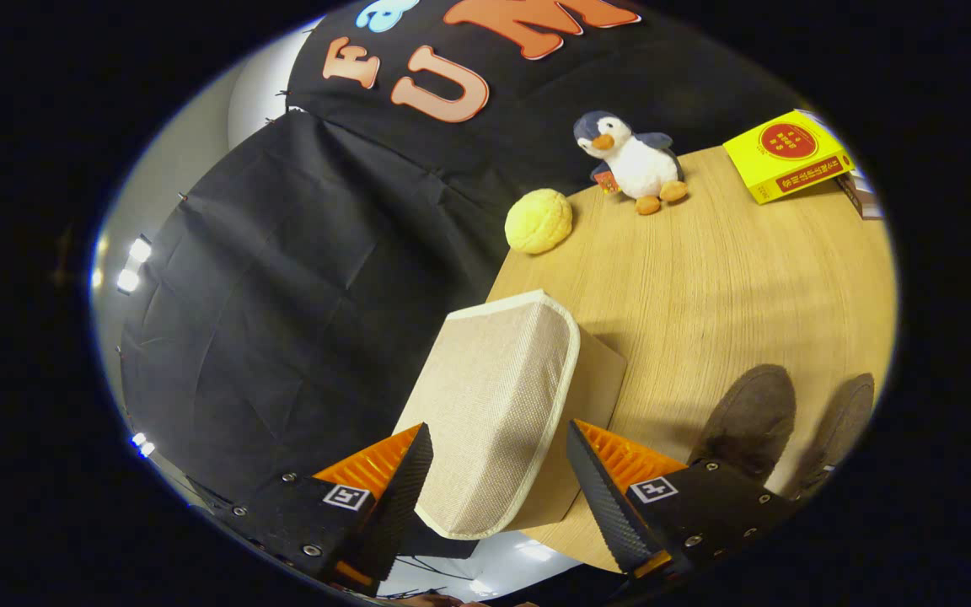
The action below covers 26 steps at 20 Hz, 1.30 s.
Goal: Open the storage box then place both shoes into the box .Put the left shoe in first, then the right shoe, with the right side of both shoes facing outward in a uniform manner.
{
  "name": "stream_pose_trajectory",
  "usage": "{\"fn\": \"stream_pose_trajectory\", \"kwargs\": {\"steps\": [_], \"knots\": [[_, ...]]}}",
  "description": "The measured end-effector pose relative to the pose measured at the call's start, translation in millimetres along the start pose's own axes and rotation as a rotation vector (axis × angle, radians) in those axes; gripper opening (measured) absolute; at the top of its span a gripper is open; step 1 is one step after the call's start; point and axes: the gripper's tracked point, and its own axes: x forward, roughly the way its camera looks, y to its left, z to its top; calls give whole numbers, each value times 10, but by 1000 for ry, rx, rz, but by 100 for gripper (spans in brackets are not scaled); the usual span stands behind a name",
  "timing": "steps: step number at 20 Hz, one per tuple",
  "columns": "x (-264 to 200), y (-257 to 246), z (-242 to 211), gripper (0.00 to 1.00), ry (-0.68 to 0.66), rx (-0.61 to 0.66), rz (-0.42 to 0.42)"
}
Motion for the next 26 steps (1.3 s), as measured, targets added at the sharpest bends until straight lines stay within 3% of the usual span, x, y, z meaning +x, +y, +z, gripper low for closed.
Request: {"fn": "stream_pose_trajectory", "kwargs": {"steps": [7, 10, 14, 20, 22, 23, 26], "knots": [[433, -131, -244, 96, 28, 58, 69], [504, -75, -271, 96, 63, 156, 118], [402, 90, -208, 93, 61, 185, 162], [29, 457, 40, 70, 12, 163, 239], [-62, 702, 198, 57, -32, 137, 261], [-86, 815, 271, 44, -54, 116, 259], [-75, 1209, 469, 28, -85, 53, 265]]}}
